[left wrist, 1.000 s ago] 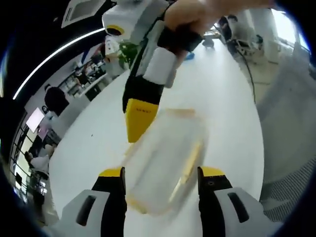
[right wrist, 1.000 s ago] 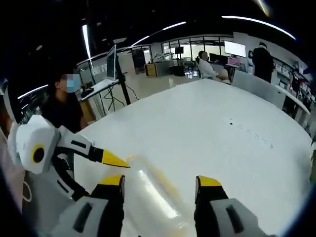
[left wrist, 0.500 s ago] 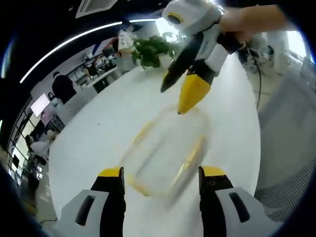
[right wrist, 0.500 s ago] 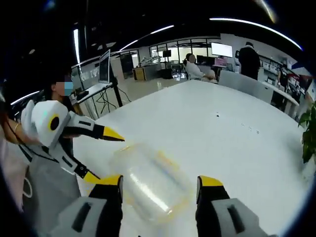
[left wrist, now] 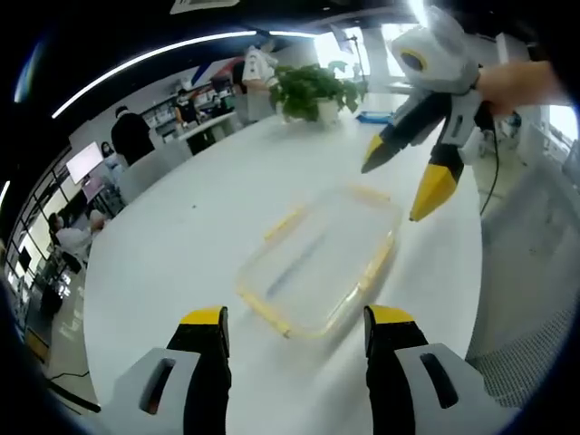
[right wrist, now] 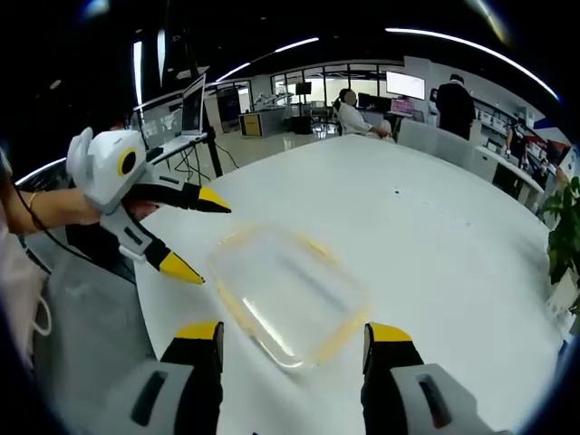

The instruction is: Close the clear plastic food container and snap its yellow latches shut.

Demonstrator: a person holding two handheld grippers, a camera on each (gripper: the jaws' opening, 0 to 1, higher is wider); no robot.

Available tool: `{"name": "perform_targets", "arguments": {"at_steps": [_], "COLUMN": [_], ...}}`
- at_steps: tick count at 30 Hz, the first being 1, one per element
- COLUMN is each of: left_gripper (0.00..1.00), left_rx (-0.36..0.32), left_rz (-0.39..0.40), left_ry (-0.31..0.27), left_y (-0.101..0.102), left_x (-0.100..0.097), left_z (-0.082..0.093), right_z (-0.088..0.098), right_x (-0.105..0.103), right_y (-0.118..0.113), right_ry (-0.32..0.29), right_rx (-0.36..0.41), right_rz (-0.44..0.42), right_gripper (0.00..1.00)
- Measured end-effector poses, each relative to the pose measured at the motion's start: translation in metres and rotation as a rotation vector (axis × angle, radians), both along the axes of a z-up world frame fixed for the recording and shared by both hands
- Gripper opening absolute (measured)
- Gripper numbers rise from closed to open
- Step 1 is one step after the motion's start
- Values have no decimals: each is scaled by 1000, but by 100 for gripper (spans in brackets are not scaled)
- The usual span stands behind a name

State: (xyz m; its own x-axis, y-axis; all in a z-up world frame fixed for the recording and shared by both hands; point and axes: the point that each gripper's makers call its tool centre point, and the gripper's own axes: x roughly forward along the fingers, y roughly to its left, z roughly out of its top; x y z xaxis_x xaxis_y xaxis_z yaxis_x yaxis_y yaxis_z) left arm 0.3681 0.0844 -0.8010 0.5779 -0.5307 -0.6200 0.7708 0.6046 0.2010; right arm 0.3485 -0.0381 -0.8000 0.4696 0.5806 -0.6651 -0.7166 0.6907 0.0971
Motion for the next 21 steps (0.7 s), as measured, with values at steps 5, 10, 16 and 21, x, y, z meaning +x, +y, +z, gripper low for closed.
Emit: {"name": "perform_targets", "arguments": {"at_steps": [5,10,16,21], "left_gripper": [56,55,53,52], "left_rx": [3,-1,-21,-38], "left_rz": [-14,-12,3,5], "left_ry": [17,32,59,82], "left_y": [-2,-3,-4,-8], "left_x": [-2,-1,3,5], "left_z": [-4,-8,-12,-14], "right_z": [-10,-13,-15,-19], "right_x": [-4,-1,3,5], "right_y": [0,-1,0,1], "right_ry": [8,19,9,-10], "right_rx": [-38,-37,-63,-114], "right_rz": [13,-4,6,31], "right_gripper": [60,60,59,57]}}
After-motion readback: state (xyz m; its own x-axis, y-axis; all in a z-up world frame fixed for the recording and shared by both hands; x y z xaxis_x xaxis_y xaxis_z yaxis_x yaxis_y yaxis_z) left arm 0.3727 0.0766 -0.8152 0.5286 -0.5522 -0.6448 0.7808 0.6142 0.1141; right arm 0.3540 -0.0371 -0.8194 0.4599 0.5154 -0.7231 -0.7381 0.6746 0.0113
